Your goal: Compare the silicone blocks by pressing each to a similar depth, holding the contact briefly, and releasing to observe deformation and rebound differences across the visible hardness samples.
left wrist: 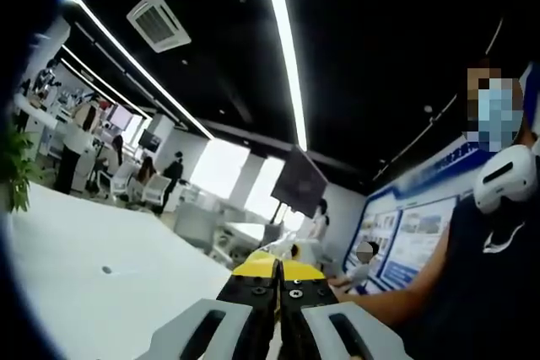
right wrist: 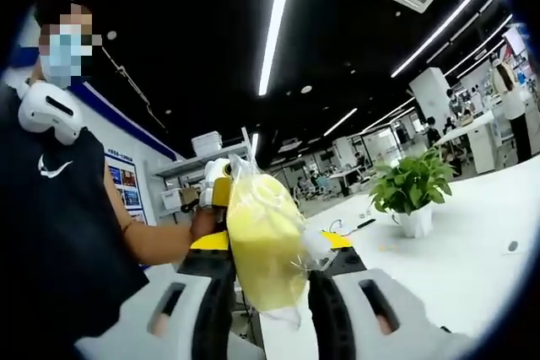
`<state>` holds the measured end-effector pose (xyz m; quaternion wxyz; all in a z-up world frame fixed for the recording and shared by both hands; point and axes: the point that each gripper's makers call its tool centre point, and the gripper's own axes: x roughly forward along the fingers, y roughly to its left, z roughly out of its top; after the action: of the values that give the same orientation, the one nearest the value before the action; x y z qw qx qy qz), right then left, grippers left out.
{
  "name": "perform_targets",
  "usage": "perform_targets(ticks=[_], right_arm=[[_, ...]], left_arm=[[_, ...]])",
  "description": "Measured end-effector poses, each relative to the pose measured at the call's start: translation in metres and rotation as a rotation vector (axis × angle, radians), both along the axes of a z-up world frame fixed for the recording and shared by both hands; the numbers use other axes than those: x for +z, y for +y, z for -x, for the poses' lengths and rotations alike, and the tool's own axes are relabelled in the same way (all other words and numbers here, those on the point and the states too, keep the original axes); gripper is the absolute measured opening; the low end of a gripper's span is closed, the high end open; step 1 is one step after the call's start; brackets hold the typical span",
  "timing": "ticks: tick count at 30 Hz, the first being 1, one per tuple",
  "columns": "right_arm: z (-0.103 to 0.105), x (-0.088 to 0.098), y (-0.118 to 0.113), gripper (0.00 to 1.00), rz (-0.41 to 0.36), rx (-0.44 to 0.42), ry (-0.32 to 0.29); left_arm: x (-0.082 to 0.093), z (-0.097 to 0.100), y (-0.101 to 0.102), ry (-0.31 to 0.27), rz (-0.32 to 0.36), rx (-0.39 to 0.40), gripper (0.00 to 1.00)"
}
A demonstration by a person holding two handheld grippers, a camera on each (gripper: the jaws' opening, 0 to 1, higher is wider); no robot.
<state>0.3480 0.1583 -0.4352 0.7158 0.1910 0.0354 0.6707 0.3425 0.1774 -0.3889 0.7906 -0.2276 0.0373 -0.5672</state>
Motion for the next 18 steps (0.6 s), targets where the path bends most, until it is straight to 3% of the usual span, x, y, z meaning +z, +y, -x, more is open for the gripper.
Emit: perform_targets(ticks=[11, 18], right_arm=[[0.0022, 0.0043, 0.0058, 0.22, 0.012, 0.023, 0.008], [0.0008, 0.0032, 0.0058, 0.12, 0.033, 0.02, 0.006]], left_arm=[[0.0027, -0.0004, 0.0074, -0.013, -0.003, 0.014, 0.0], [0.001, -0.0003, 0.0069, -0.012, -0.009, 0.009, 0.0]])
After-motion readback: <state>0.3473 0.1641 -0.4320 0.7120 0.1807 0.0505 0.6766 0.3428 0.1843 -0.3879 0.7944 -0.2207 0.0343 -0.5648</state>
